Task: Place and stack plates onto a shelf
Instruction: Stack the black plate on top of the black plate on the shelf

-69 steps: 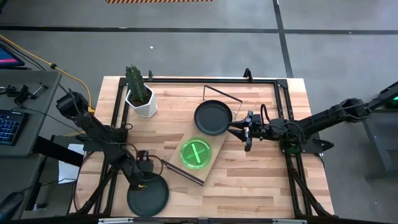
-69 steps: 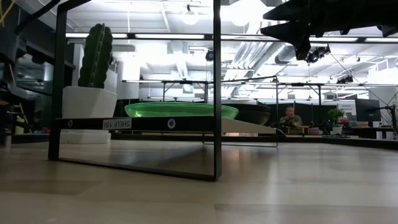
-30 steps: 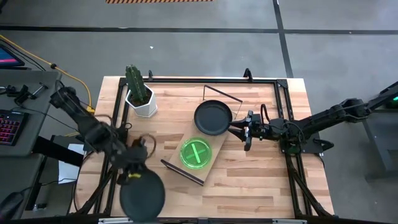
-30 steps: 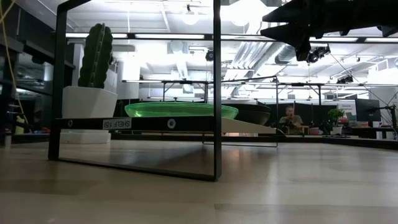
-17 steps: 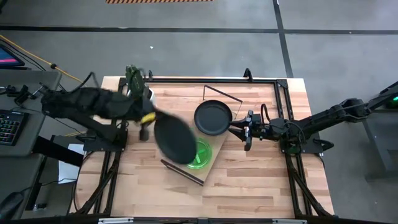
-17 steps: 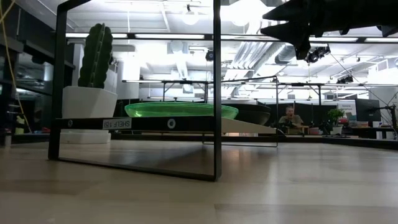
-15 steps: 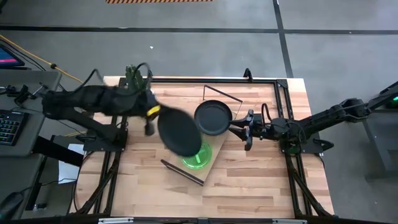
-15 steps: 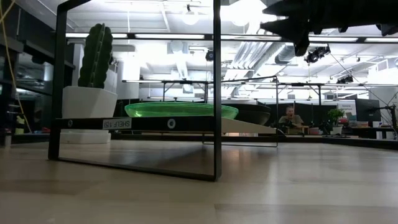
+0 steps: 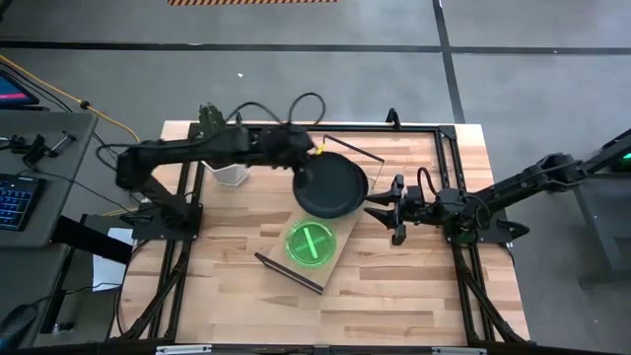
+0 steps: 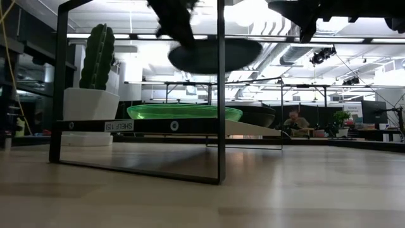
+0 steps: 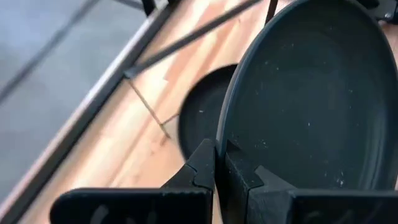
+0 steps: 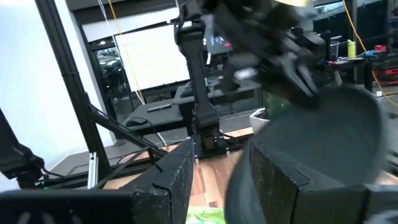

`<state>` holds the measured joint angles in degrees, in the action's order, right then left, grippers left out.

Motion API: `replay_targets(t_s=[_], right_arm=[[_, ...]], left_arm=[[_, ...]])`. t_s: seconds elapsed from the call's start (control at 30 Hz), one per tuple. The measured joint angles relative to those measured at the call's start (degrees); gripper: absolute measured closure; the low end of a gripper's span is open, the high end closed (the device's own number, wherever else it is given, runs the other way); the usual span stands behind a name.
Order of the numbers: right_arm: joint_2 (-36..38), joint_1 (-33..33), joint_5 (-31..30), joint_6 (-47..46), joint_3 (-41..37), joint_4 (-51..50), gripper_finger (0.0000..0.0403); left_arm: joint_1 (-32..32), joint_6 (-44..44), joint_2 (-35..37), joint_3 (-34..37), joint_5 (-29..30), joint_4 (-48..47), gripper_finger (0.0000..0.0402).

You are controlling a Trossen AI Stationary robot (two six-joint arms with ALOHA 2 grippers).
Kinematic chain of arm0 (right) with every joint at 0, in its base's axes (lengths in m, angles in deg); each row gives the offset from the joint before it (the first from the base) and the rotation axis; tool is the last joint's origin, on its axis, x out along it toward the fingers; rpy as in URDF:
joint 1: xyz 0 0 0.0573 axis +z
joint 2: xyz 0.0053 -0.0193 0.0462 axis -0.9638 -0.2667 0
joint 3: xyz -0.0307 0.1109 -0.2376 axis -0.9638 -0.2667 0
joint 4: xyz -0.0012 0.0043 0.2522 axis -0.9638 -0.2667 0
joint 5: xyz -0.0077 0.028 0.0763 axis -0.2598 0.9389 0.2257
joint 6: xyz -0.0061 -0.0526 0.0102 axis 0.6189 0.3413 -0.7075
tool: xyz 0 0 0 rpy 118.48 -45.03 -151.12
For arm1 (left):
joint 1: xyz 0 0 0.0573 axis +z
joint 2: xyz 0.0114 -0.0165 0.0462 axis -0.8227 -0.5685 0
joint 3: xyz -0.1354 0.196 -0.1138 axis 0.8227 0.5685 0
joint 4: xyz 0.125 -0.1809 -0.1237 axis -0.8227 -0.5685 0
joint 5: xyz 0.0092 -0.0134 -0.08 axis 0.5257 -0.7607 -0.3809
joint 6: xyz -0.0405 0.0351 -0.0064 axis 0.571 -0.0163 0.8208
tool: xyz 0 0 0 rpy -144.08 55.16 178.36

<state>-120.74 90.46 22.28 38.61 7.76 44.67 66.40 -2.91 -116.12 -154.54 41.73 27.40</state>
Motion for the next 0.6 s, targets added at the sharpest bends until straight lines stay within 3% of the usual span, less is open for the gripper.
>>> replay_targets(t_s=[0.3,0.47,0.6], right_arm=[[0.00,1.50,-0.01,1.05,0.00,0.02,0.0263],[0.02,1.48,-0.03,1.01,0.00,0.06,0.0263],[0.04,1.48,-0.03,0.99,0.00,0.72,0.0263]], left_arm=[[5.02,2.37,-7.97,0.02,-7.74,9.92,0.0401],[5.90,3.99,-10.02,0.00,-7.52,8.82,0.0401],[5.91,4.04,-12.02,0.01,-3.81,9.05,0.0401]])
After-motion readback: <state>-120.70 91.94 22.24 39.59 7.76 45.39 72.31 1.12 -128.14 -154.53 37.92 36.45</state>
